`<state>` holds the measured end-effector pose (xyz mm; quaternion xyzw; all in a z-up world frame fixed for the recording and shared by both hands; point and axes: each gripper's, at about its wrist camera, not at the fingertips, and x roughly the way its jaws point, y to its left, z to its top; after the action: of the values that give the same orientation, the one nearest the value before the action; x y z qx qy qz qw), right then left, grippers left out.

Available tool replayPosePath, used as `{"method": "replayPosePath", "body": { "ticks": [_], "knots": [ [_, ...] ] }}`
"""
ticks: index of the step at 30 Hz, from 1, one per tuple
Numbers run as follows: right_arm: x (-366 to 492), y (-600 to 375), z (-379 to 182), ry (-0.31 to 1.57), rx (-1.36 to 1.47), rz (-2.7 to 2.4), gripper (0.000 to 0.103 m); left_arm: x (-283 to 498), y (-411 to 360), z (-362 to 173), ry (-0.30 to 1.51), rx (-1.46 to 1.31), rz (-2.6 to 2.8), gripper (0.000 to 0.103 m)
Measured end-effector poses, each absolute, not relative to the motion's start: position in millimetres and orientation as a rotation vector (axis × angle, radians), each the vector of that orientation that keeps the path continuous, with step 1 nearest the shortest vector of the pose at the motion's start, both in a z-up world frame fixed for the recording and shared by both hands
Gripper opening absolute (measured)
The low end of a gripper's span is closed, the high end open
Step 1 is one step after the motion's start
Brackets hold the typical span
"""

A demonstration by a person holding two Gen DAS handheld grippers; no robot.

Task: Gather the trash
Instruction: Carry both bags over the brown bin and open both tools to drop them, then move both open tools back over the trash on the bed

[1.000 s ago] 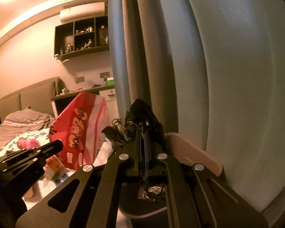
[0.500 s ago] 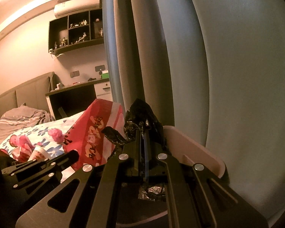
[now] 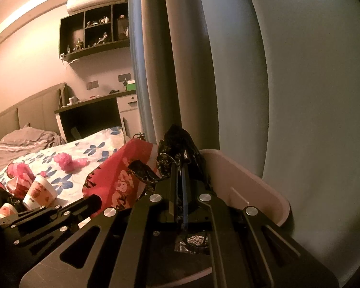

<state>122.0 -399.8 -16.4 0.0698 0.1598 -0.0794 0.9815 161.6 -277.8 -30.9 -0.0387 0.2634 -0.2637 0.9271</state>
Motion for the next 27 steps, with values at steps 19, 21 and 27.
{"method": "replayPosePath", "body": {
  "ticks": [19, 21, 27],
  "knots": [
    [85, -391, -2, 0.226, 0.145, -0.186, 0.089, 144, -204, -16, 0.468, -0.141, -0.297, 0.091],
    [81, -384, -1, 0.222, 0.146, -0.178, 0.092, 138, -194, -14, 0.459, -0.135, -0.28, 0.092],
    [66, -357, -1, 0.206, 0.135, -0.13, 0.096, 117, -158, -3, 0.439, -0.113, -0.212, 0.093]
  ]
}}
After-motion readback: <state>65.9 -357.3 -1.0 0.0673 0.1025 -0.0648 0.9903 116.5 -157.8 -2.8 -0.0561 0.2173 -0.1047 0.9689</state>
